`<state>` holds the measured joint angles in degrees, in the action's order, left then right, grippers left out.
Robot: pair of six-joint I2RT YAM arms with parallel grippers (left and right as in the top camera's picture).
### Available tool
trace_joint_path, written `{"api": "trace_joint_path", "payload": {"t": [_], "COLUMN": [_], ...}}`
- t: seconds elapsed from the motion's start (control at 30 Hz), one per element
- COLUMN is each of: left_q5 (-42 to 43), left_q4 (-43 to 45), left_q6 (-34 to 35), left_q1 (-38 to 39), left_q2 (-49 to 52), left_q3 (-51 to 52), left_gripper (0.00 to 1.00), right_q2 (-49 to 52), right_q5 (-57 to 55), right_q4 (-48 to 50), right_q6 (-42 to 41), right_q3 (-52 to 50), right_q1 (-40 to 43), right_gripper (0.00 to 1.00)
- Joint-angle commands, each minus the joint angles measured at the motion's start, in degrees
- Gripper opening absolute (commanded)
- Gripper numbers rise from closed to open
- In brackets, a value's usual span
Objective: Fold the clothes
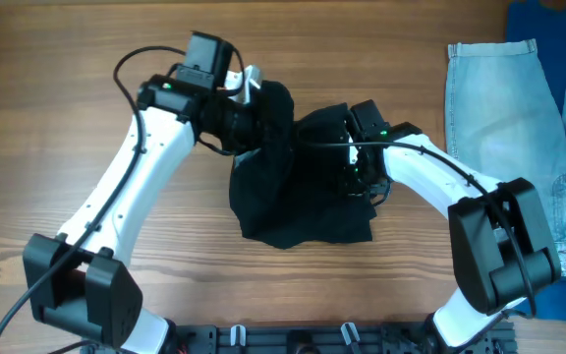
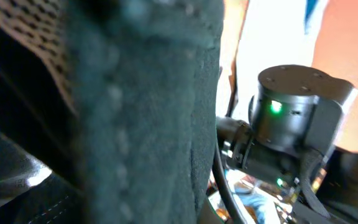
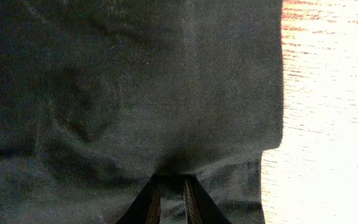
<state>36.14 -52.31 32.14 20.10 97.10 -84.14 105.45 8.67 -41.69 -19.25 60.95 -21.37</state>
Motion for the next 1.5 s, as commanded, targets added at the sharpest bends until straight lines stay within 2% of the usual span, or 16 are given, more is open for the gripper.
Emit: {"api": "trace_joint_path", "payload": {"t": [0.0,0.07,0.27,0.37,0.6,0.67,0.8,0.87,0.93,1.03,1.13,1.23,1.3,1.4,1.47], "left_q5": [-7.28,-10.34,-10.97,-10.95,-10.47,-10.40,-8.66,-8.33,-8.52,-9.29,-10.62,-18.82,-24.06,-25.40,-25.77], "left_q4": [1.99,2.43,3.67,3.78,5.33,5.84,8.68,10.95,11.91,10.73,8.11,6.23,6.93,10.49,13.57], "left_q6": [3.34,4.66,4.79,4.79,4.81,4.81,4.81,4.81,3.87,1.07,1.09,1.09,1.07,-2.97,-5.77], "left_q1": [2.89,4.20,5.20,5.31,5.38,5.70,7.56,9.42,10.82,8.72,5.01,0.57,-0.68,-1.16,-1.16], "left_q2": [-1.49,-1.40,-1.40,-1.40,-1.40,-1.40,-1.40,-1.40,-1.40,-1.40,-1.40,-1.40,-1.27,0.15,2.03], "left_q3": [-1.38,-1.38,-1.38,-1.38,-1.38,-1.38,-1.38,-1.38,-1.38,-1.38,-1.38,-1.31,-1.31,-1.31,-1.31], "left_gripper": [0.04,0.04,0.06,0.12,0.15,0.25,0.26,0.31,0.32,0.33,0.33,0.38,0.38,0.39,0.47], "right_q2": [6.69,6.69,6.69,5.97,-3.76,-6.40,-10.49,-13.05,-16.09,-18.14,-17.55,-15.26,-13.05,-7.74,-4.48], "right_q5": [1.31,1.73,1.73,0.87,-2.27,-2.27,-4.31,-7.06,-7.39,-1.75,5.53,12.41,13.97,14.01,14.14], "right_q4": [0.70,0.50,0.20,-1.46,-7.56,-8.94,-10.45,-12.02,-13.33,-13.40,-15.39,-16.81,-16.39,-16.52,-17.22], "right_q6": [-0.33,-0.37,-0.42,-3.41,-3.80,-2.49,-2.21,-4.90,-5.14,1.22,6.16,11.37,11.67,11.45,10.75], "right_q3": [-3.32,-3.32,-3.32,-2.54,5.42,7.39,9.29,11.06,13.29,14.60,14.58,14.40,14.40,14.40,14.40], "right_q1": [-1.03,-1.03,-1.03,-0.74,3.98,4.59,4.68,5.25,6.29,6.56,6.45,5.11,4.07,2.40,1.42], "right_gripper": [0.15,0.14,0.14,0.06,0.11,0.12,0.13,0.13,0.13,0.15,0.15,0.13,0.14,0.14,0.13]}}
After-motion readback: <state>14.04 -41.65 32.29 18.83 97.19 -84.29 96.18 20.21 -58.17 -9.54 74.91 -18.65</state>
